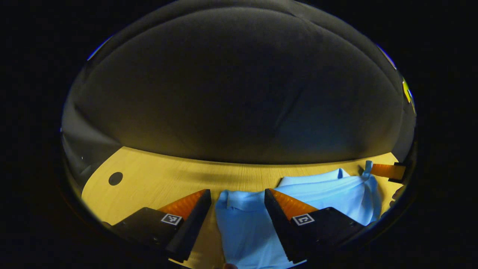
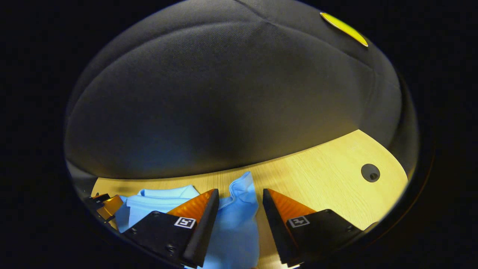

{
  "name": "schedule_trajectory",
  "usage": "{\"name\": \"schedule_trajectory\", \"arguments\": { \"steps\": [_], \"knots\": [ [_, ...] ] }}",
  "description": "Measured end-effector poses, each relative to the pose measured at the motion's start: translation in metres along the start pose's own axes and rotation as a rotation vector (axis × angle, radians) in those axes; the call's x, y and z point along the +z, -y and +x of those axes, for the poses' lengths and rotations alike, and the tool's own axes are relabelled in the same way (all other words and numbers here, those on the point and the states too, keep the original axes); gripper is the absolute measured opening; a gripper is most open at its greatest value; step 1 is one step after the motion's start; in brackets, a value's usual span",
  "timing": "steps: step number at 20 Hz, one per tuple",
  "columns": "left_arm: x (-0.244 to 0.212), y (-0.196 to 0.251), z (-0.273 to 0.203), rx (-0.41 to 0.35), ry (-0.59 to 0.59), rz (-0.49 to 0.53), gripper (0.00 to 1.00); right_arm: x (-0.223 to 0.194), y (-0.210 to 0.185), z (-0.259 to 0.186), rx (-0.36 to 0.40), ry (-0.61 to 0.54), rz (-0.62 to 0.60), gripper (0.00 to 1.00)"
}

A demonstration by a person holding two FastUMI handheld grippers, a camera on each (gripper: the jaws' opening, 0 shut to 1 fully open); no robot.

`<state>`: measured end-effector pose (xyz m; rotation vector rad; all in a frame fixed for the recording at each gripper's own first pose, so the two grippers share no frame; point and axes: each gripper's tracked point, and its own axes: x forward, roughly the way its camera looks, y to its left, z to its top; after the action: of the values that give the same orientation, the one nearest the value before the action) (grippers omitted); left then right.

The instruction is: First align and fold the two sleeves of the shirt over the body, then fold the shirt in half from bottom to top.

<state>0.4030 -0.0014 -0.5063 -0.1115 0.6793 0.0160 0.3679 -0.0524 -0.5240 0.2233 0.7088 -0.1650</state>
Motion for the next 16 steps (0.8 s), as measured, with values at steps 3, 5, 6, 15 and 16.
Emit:
{"name": "schedule_trajectory", "arguments": {
  "steps": [3, 5, 6, 15, 16],
  "knots": [
    [0.012, 0.001, -0.017, 0.000, 0.007, 0.003, 0.93, 0.010, -0.002, -0.021, 0.019, 0.027, -0.006, 0.78],
    [0.027, 0.001, -0.039, -0.001, 0.036, -0.008, 0.93, 0.020, -0.003, -0.044, 0.039, 0.051, -0.008, 0.78],
    [0.037, -0.001, -0.054, 0.001, 0.064, -0.013, 0.93, 0.026, -0.003, -0.060, 0.050, 0.072, -0.015, 0.78],
    [0.075, -0.006, -0.245, -0.050, 0.261, 0.018, 0.93, 0.053, -0.015, -0.238, 0.086, 0.251, -0.093, 0.78],
    [0.080, -0.001, -0.275, -0.071, 0.285, 0.008, 0.93, 0.060, -0.017, -0.263, 0.093, 0.282, -0.113, 0.78]
  ]
}}
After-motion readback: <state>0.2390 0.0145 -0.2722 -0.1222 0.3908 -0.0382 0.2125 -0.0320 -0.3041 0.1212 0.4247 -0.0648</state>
